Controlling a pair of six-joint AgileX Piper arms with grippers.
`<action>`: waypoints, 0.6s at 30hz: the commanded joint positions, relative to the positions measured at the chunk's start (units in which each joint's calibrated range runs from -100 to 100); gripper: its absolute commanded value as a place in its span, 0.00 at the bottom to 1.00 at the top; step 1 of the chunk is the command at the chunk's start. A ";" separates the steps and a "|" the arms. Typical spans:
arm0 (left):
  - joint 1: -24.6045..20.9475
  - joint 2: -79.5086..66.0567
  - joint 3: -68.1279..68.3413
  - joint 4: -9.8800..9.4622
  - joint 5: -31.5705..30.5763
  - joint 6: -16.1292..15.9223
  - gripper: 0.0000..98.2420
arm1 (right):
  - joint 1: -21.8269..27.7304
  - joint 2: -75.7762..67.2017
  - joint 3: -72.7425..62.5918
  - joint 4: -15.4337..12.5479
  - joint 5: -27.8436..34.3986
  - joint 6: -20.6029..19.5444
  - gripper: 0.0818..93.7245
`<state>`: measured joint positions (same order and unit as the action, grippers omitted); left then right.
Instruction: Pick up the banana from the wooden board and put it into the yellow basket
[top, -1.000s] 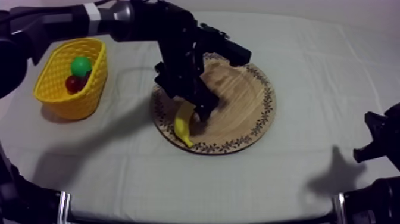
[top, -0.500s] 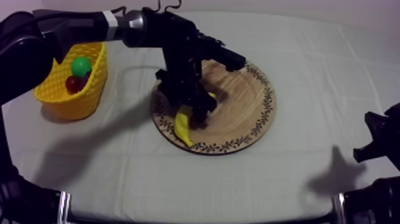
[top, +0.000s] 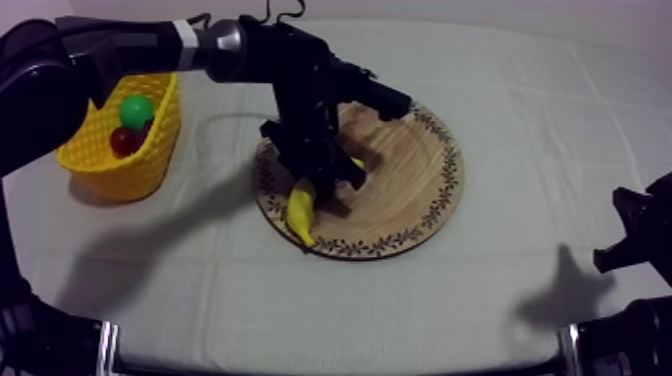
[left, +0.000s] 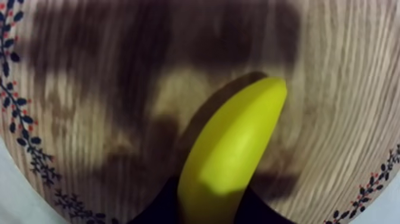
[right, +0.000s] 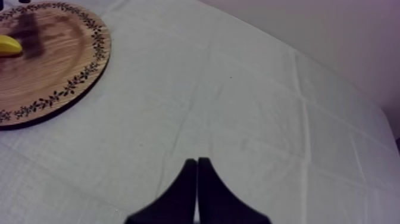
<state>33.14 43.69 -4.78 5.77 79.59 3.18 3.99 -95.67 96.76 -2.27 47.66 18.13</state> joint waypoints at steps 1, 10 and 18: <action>0.08 -0.48 0.31 0.10 -0.27 -0.13 0.18 | -0.01 0.00 0.01 0.00 0.00 -0.04 0.00; 0.73 -9.17 1.35 0.69 0.16 1.36 0.16 | -0.01 0.00 0.01 0.00 0.00 -0.04 0.00; 1.48 -20.45 0.60 0.62 4.70 4.57 0.15 | -0.01 0.00 0.01 0.00 0.00 -0.04 0.00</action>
<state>34.53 25.94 -4.02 6.51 83.49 7.29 3.99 -95.67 96.76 -2.27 47.66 18.11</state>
